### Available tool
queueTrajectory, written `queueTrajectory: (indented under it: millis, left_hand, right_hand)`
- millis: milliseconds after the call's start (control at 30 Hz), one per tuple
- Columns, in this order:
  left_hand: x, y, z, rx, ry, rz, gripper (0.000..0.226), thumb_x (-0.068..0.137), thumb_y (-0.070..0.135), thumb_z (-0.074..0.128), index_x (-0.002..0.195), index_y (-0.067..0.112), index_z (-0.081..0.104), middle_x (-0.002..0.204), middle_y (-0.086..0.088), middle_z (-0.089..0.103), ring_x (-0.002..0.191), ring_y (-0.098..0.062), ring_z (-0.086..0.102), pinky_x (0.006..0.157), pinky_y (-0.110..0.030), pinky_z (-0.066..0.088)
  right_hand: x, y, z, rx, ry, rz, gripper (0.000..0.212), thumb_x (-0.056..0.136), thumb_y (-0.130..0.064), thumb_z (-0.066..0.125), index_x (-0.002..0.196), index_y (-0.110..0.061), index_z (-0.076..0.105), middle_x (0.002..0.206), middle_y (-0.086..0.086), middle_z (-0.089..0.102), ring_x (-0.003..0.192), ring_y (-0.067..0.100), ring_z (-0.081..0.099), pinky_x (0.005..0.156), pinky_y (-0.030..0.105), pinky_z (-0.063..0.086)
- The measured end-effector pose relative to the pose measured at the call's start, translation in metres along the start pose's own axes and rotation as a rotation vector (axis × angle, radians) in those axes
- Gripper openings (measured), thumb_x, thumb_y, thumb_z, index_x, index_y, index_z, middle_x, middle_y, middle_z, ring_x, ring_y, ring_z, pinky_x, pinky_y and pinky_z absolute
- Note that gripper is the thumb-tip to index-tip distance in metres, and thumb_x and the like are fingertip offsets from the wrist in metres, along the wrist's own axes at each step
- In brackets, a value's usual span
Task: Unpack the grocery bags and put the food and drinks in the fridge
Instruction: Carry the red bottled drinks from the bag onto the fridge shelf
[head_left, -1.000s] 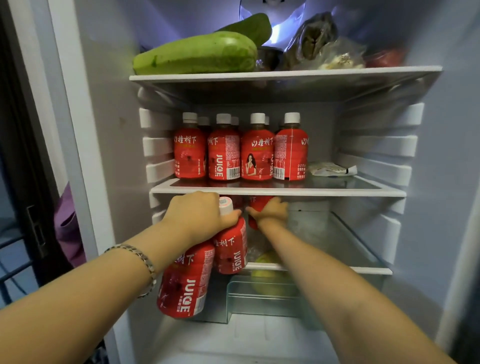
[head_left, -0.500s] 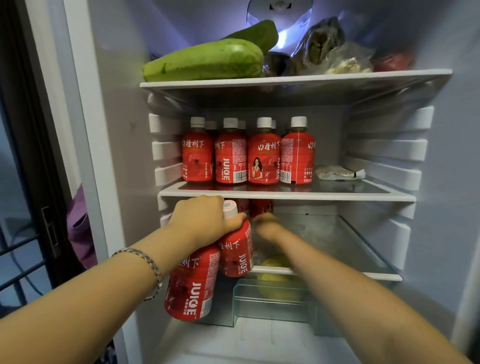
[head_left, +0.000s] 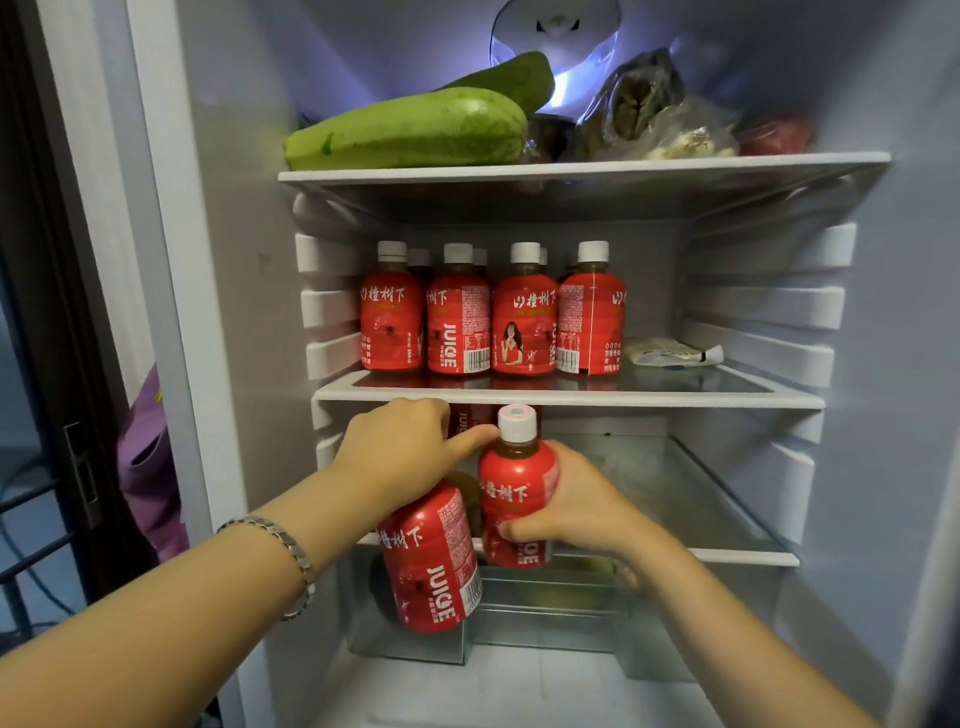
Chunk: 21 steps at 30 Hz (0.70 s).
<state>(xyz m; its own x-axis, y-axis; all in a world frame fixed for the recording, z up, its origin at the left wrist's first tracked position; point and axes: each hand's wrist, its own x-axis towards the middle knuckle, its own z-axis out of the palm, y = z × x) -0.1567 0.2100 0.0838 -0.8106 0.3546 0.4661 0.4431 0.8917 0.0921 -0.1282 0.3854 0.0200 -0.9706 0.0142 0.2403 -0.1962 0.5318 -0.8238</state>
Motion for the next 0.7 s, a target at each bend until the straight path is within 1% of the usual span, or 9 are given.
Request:
queueTrajectory:
  millis: [67, 133, 167, 233, 333, 400, 500, 600, 700]
  left_hand:
    - [-0.001, 0.002, 0.005, 0.001, 0.040, 0.012, 0.046, 0.087, 0.065, 0.041, 0.090, 0.021, 0.056, 0.082, 0.006, 0.060, 0.083, -0.017, 0.060, 0.066, -0.028, 0.041]
    - [-0.002, 0.006, 0.010, 0.046, 0.074, 0.048, 0.043, 0.092, 0.057, 0.041, 0.116, 0.024, 0.054, 0.102, 0.003, 0.065, 0.097, -0.019, 0.061, 0.074, -0.030, 0.044]
    - [-0.002, 0.007, 0.012, 0.069, 0.082, 0.065, 0.044, 0.094, 0.053, 0.040, 0.128, 0.026, 0.048, 0.109, 0.001, 0.065, 0.102, -0.020, 0.061, 0.076, -0.031, 0.045]
    - [-0.002, 0.007, 0.015, 0.080, 0.076, 0.073, 0.046, 0.097, 0.046, 0.038, 0.139, 0.028, 0.037, 0.111, 0.000, 0.065, 0.104, -0.020, 0.060, 0.077, -0.031, 0.045]
    - [-0.001, 0.006, 0.016, 0.070, 0.068, 0.073, 0.046, 0.098, 0.040, 0.037, 0.142, 0.027, 0.033, 0.110, -0.001, 0.065, 0.101, -0.021, 0.061, 0.076, -0.031, 0.046]
    - [-0.001, 0.006, 0.017, 0.062, 0.064, 0.074, 0.044, 0.098, 0.038, 0.038, 0.140, 0.025, 0.034, 0.110, -0.002, 0.064, 0.100, -0.021, 0.061, 0.076, -0.032, 0.046]
    - [-0.002, 0.005, 0.019, 0.052, 0.044, 0.060, 0.045, 0.098, 0.036, 0.038, 0.141, 0.025, 0.031, 0.110, -0.002, 0.064, 0.099, -0.022, 0.061, 0.074, -0.032, 0.045]
    - [-0.003, 0.008, 0.022, 0.054, 0.023, 0.036, 0.047, 0.097, 0.034, 0.038, 0.142, 0.024, 0.029, 0.110, -0.004, 0.063, 0.099, -0.024, 0.061, 0.075, -0.032, 0.045]
    - [-0.003, 0.010, 0.023, 0.029, 0.017, 0.008, 0.041, 0.096, 0.031, 0.039, 0.136, 0.023, 0.034, 0.107, -0.004, 0.063, 0.096, -0.024, 0.061, 0.073, -0.032, 0.045]
  right_hand:
    - [-0.010, 0.004, -0.010, 0.029, 0.080, 0.049, 0.054, 0.053, -0.014, 0.085, 0.099, -0.024, 0.057, 0.094, 0.000, 0.070, 0.089, 0.015, 0.068, 0.086, 0.041, 0.056]
    - [-0.017, 0.008, -0.013, 0.055, 0.132, 0.104, 0.048, 0.057, -0.010, 0.084, 0.096, -0.024, 0.059, 0.093, 0.001, 0.070, 0.088, 0.016, 0.068, 0.086, 0.041, 0.056]
    - [-0.018, 0.010, -0.013, 0.057, 0.146, 0.127, 0.051, 0.056, -0.011, 0.085, 0.098, -0.023, 0.059, 0.094, 0.001, 0.070, 0.090, 0.017, 0.068, 0.087, 0.042, 0.056]
    - [-0.014, 0.013, -0.011, 0.065, 0.182, 0.171, 0.060, 0.055, -0.015, 0.086, 0.107, -0.021, 0.057, 0.099, 0.001, 0.068, 0.094, 0.018, 0.066, 0.089, 0.043, 0.054]
    - [0.007, 0.024, -0.009, -0.026, 0.348, 0.279, 0.068, 0.057, -0.026, 0.086, 0.114, -0.021, 0.049, 0.106, -0.001, 0.062, 0.099, 0.020, 0.062, 0.087, 0.038, 0.053]
    - [0.031, 0.038, -0.012, -0.109, 0.468, 0.329, 0.070, 0.057, -0.035, 0.085, 0.115, -0.016, 0.050, 0.110, 0.004, 0.060, 0.099, 0.023, 0.062, 0.085, 0.038, 0.053]
    - [0.063, 0.054, -0.025, -0.227, 0.541, 0.412, 0.075, 0.065, -0.044, 0.080, 0.121, -0.011, 0.045, 0.124, 0.013, 0.049, 0.112, 0.030, 0.054, 0.093, 0.038, 0.049]
    - [0.084, 0.064, -0.036, -0.284, 0.540, 0.498, 0.065, 0.078, -0.044, 0.069, 0.125, -0.009, 0.042, 0.127, 0.015, 0.052, 0.117, 0.032, 0.053, 0.095, 0.037, 0.045]
    - [0.097, 0.074, -0.034, -0.306, 0.431, 0.485, 0.048, 0.091, -0.028, 0.056, 0.131, -0.005, 0.043, 0.130, 0.018, 0.055, 0.117, 0.034, 0.054, 0.097, 0.037, 0.045]
